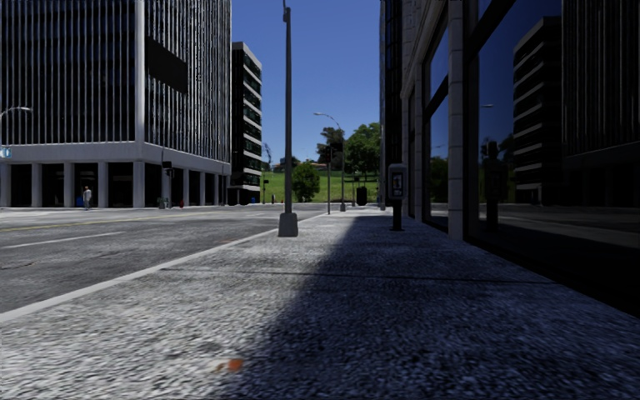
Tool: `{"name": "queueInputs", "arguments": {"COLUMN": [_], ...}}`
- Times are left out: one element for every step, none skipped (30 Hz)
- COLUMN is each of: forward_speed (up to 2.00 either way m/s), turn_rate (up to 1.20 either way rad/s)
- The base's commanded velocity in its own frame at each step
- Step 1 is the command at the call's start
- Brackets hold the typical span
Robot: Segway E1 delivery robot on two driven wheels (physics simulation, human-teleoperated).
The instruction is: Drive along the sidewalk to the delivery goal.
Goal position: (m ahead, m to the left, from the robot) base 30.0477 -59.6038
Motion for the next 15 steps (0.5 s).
{"name": "queueInputs", "arguments": {"forward_speed": [2.00, 2.00, 2.00, 2.00, 2.00, 2.00, 2.00, 2.00, 2.00, 2.00, 2.00, 2.00, 2.00, 2.00, 2.00], "turn_rate": [0.00, 0.00, 0.00, 0.00, 0.00, 0.00, 0.00, 0.00, 0.00, 0.00, 0.00, 0.00, 0.00, 0.00, 0.00]}}
